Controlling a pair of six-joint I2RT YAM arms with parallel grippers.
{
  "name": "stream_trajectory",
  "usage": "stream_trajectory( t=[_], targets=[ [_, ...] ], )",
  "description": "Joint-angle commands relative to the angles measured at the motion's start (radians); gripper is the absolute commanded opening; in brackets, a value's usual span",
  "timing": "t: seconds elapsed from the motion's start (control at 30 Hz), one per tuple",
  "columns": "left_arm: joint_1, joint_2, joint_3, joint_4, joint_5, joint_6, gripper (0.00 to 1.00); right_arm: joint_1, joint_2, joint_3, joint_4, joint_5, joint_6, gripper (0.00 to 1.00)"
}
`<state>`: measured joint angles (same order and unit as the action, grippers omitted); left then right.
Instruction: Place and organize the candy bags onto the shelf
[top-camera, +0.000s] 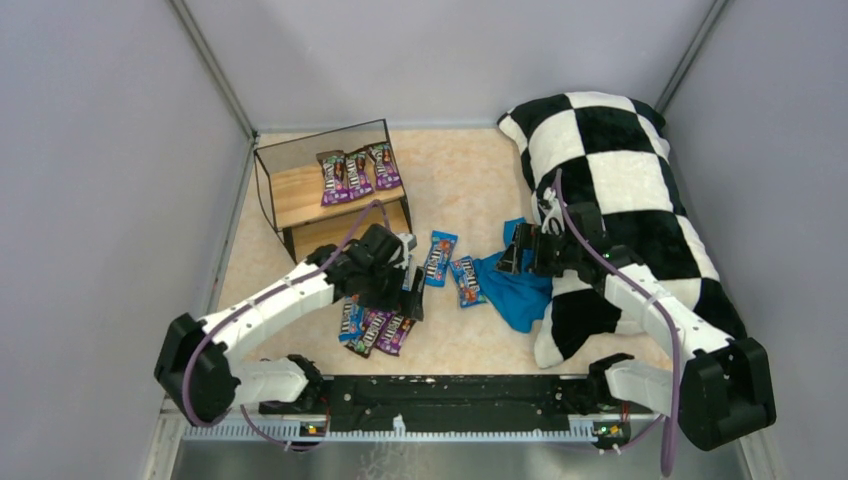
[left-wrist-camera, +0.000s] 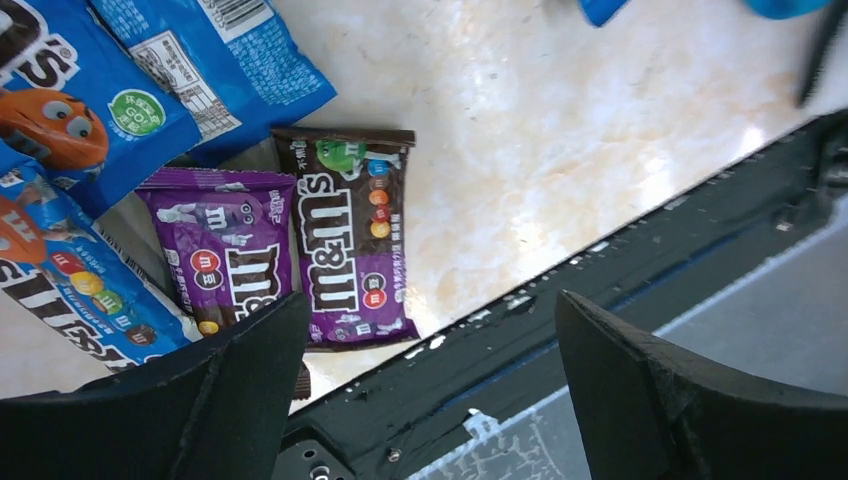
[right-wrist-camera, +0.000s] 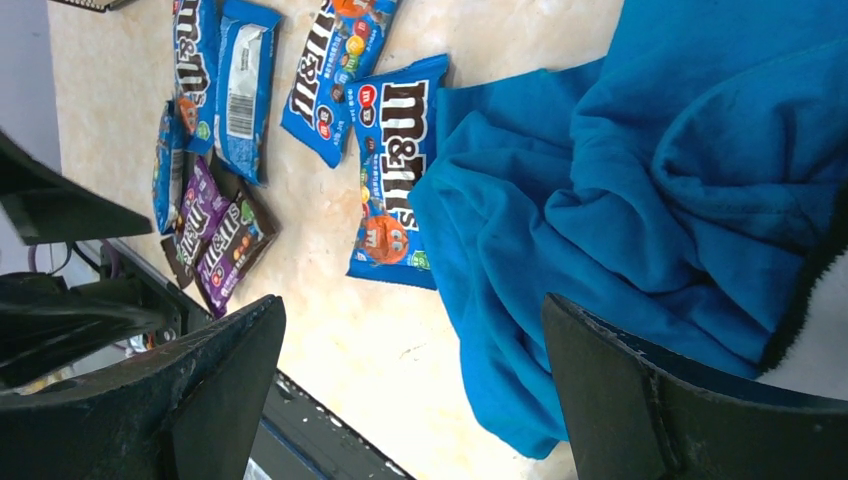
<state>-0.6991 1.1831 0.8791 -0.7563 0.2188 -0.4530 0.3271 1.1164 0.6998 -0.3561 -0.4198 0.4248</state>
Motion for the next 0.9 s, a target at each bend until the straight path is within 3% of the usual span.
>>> stream_trajectory(
  t=[0.0,0.17,0.33,0.87],
  targets=[
    [-0.066,0.109,0.007,0.0,-0.119,-0.055,0.98,0.02,-0.031,-0.002,0.033,-0.013,0.026,0.99],
    [-0.102,0.206,0.01,0.028,-0.109,-0.027,0.98,0.021,-0.047,-0.009,0.014,-0.001,0.026,0.99],
    [-0.114,0.262,0.016,0.026,-0.122,-0.032,0.92,0.021,-0.048,-0.014,0.015,0.006,0.022,0.99],
    [-0.161,0.376,0.026,-0.008,-0.209,-0.073,0.83,0.022,-0.004,-0.02,0.048,-0.008,0.025,0.99]
  ],
)
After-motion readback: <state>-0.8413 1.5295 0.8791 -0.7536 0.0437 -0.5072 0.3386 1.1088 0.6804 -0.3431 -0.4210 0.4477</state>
